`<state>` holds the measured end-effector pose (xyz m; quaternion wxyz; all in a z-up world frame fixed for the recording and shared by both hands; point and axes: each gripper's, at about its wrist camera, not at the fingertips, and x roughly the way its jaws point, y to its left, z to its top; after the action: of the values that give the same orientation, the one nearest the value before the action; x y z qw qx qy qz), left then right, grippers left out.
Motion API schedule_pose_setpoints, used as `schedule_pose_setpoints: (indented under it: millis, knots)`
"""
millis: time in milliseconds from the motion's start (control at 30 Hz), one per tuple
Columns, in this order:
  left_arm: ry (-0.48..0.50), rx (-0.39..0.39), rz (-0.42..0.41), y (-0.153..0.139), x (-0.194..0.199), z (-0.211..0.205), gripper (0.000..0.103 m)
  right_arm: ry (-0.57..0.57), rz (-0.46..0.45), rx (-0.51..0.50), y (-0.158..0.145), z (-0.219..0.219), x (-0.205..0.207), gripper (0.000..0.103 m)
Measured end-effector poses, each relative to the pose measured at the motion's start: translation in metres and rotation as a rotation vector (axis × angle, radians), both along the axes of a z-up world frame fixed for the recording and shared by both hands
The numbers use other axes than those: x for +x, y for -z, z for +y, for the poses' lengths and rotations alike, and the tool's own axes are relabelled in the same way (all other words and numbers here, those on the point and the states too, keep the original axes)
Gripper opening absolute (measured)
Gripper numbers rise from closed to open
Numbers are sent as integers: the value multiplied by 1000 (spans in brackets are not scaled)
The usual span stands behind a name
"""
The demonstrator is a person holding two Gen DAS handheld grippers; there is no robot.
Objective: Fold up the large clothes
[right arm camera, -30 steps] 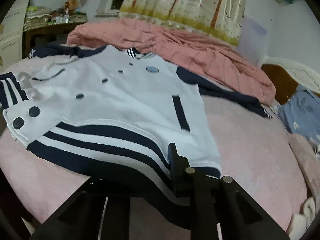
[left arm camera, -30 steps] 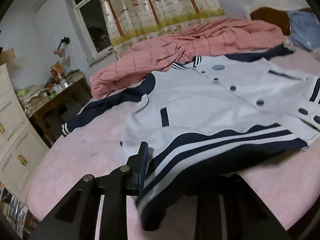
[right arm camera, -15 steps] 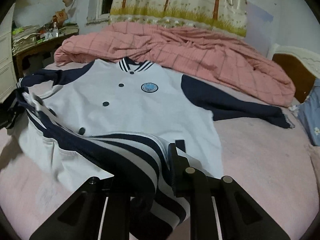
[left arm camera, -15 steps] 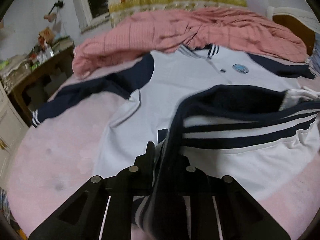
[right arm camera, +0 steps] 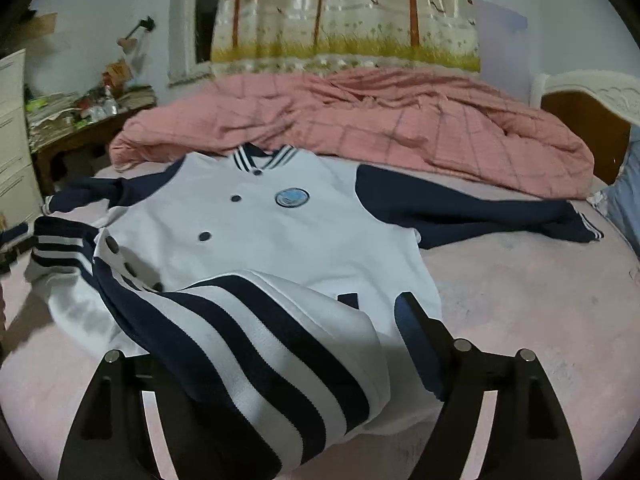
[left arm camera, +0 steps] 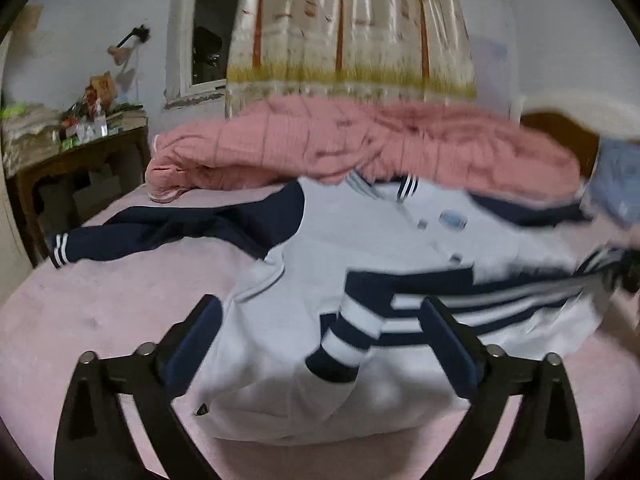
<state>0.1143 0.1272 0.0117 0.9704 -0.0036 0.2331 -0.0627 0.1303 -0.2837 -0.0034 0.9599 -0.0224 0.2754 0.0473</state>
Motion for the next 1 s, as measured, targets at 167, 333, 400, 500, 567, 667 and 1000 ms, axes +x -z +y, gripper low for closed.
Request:
schedule_pose_setpoints:
  millis: [167,333,400,500,567,667,1000]
  knots:
    - [-35,-19,152,16,24,11,103,34,163,-31,10,0,18,87]
    - [-96,19,326,53,52,14,101,79,228,72,13,-14,38,87]
    - [-128,-10,354,61,58,20,95,27,256,41,16,-10,35,87]
    - [-176,-79,346,63,60,33,72,-23,219,6,16,-5,21,87]
    - [-176,-117,348,65,62,39,41,-59,218,-26,18,-3,11,88]
    - [-131,-156,326,64,61,39,8,-100,226,-132,20,7,0,88]
    - [-209,-80,263,57,69,38,8,-129,70,-35,-15,-7,-40,88]
